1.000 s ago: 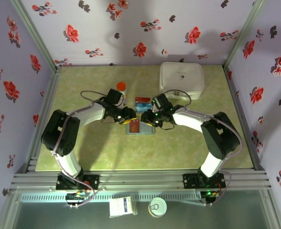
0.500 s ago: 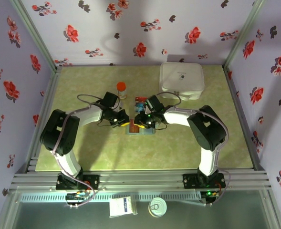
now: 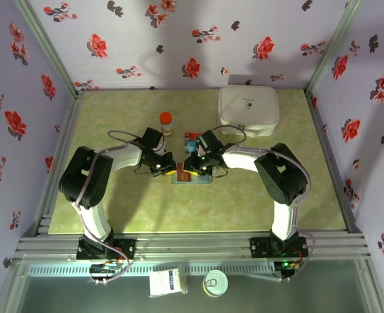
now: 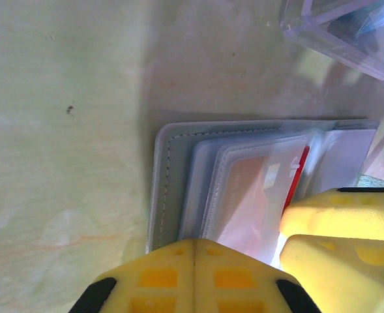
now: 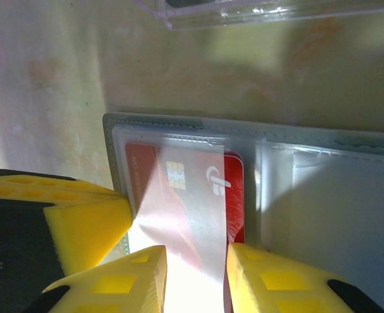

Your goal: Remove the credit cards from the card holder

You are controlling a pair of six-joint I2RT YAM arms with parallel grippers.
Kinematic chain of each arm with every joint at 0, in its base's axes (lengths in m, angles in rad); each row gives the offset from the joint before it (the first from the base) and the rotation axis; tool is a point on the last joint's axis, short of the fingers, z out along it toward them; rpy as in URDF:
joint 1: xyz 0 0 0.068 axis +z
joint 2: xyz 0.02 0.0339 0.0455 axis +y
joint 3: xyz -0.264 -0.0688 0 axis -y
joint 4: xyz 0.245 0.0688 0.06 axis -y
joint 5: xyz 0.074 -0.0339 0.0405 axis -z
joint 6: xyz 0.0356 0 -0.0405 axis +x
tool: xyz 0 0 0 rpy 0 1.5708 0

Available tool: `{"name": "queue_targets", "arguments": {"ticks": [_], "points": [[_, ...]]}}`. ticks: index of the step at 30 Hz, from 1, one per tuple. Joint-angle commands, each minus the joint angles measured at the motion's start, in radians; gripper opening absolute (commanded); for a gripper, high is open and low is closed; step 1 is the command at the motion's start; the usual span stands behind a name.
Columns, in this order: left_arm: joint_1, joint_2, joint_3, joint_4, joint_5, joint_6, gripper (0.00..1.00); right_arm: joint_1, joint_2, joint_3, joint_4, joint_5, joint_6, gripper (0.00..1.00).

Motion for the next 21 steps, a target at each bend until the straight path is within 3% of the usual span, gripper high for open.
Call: {"name": "queue_targets", "arguments": {"ticks": [1,14,21], "points": [[0.003,0.007,-0.002,-0.038,-0.034,0.027,0.0,0.003,-0.012,0.012,-0.089,0.06,-0.041,0.32],[0.002,-0.063,0.033,-0.069,-0.026,0.029,0.03,0.003,-0.067,-0.002,-0.076,0.068,-0.044,0.32],[-0.035,-0.049,0.068,-0.072,-0.017,0.02,0.0,-0.003,-0.079,-0.022,-0.041,0.052,-0.025,0.32]]}}
